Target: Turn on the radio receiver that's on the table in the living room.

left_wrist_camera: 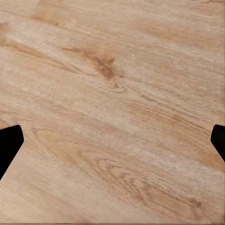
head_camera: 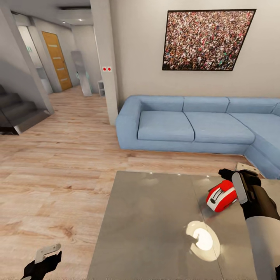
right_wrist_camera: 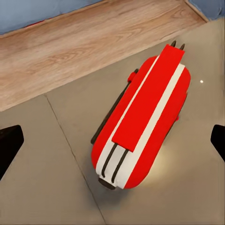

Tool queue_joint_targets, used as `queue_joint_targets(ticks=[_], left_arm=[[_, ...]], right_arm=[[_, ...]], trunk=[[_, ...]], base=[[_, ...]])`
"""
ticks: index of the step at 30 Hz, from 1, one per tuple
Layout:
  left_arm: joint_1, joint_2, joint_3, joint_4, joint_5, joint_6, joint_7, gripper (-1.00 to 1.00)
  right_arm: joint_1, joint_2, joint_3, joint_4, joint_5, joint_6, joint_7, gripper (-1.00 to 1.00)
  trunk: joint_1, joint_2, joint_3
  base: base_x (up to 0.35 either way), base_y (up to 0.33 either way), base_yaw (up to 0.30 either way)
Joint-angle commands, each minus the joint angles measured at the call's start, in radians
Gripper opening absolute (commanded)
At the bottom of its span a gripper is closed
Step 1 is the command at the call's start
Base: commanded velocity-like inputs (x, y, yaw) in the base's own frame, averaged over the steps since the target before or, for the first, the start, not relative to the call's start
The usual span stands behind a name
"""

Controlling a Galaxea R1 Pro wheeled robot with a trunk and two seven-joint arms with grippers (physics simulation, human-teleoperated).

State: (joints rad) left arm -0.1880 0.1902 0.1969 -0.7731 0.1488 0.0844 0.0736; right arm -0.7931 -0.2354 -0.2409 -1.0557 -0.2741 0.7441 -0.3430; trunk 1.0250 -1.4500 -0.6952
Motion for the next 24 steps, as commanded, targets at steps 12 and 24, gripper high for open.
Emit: queue_joint_targets(ticks=[12,24], left_arm=[[0.0,0.0,-0.004,0.03,0.0,-0.003,0.0,1.0],[0.0,0.0,-0.004,0.031,0.0,-0.003,0.0,1.0]], right_arm=[[0.0,-0.001,-0.01,0.0,0.0,-0.008,0.001,1.0],[0.0,-0.001,-0.009,0.0,0.0,-0.008,0.001,1.0]], trunk=[[0.0,0.0,-0.019],[0.0,0.0,-0.038]], base=[[0.0,0.0,0.0],[0.0,0.0,0.0]])
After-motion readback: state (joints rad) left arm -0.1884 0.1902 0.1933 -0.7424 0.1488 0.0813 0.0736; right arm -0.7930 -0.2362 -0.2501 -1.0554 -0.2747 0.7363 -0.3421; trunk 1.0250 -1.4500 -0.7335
